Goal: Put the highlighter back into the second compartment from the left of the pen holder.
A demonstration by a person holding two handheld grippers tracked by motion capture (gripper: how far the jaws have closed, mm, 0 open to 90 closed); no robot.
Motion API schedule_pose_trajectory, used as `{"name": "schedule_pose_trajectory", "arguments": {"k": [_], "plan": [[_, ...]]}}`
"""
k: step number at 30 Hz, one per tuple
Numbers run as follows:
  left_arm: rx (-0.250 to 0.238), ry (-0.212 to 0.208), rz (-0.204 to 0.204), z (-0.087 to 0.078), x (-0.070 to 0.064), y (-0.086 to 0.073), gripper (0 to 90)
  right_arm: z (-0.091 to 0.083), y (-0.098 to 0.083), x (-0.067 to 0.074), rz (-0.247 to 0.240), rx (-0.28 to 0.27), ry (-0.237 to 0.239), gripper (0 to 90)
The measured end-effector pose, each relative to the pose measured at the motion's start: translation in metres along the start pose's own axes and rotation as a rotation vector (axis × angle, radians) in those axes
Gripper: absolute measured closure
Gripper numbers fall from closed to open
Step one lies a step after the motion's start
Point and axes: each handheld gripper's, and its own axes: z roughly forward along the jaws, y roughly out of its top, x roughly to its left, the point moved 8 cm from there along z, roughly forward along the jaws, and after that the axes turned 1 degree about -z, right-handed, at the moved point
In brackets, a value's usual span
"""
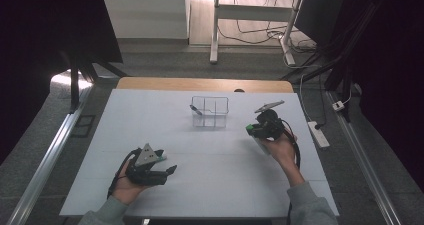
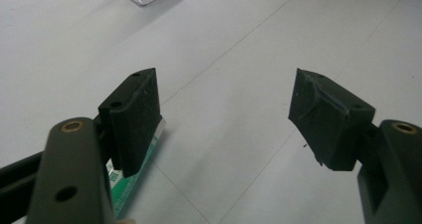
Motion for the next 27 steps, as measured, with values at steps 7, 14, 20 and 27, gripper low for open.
{"name": "schedule_pose_trajectory", "arguments": {"k": [7,14,20,27], "plan": [[-0.003,0.003,0.000,-0.001,0.000,0.000,27.9,-0.019,0.012,0.002,0.012,-0.106,0.016,67.0],[-0.003,0.005,-0.003,-0.001,0.002,0.000,27.9,-0.032,0.021,0.006,-0.011,-0.191,0.028,67.0],[-0.005,0.008,-0.006,-0.002,0.002,0.000,27.9,-0.039,0.028,0.012,-0.016,-0.246,0.046,67.0],[-0.008,0.007,-0.016,-0.002,0.004,0.000,27.9,-0.047,0.037,0.019,-0.020,-0.310,0.063,67.0]]}}
